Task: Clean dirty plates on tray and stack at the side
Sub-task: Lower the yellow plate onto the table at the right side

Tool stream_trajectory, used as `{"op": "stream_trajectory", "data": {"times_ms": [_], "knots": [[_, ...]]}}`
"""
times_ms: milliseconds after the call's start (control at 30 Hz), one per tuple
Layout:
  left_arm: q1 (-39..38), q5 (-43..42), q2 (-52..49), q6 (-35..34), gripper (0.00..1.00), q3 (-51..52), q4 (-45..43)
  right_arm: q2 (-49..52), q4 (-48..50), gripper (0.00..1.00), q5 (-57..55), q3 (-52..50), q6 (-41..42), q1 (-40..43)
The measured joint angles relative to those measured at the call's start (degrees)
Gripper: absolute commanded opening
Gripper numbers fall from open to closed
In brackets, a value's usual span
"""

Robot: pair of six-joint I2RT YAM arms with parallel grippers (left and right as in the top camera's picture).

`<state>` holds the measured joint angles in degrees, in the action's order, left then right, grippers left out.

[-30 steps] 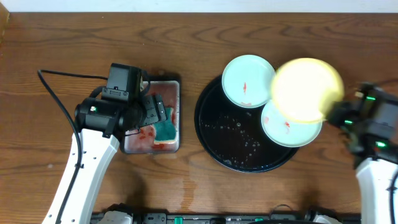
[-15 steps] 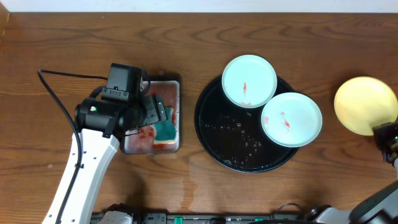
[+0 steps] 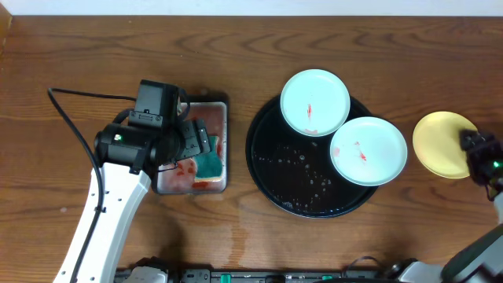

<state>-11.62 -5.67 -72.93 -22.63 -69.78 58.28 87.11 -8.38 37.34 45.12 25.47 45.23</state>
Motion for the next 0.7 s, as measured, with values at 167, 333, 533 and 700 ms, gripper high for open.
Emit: {"op": "stream_trajectory", "data": {"times_ms": [167, 333, 533, 700], "knots": [[0.00, 0.00, 0.00, 0.00, 0.87, 0.00, 0.00, -9.97, -11.54, 0.60, -2.49, 0.24, -5.11, -11.32], [0.00, 0.00, 0.00, 0.00, 0.87, 0.00, 0.02, -12.66, -18.84, 0.63, -16.15, 0.35, -10.91, -23.98], [0.00, -0.02, 0.00, 0.02, 0.87, 0.00, 0.00, -9.03, -21.07, 0.51, -34.45, 0.35, -13.07, -32.68], [0.00, 0.00, 0.00, 0.00, 0.87, 0.00, 0.00, -3.89, -20.57, 0.30, -40.81, 0.35, -13.27, -32.96]]}}
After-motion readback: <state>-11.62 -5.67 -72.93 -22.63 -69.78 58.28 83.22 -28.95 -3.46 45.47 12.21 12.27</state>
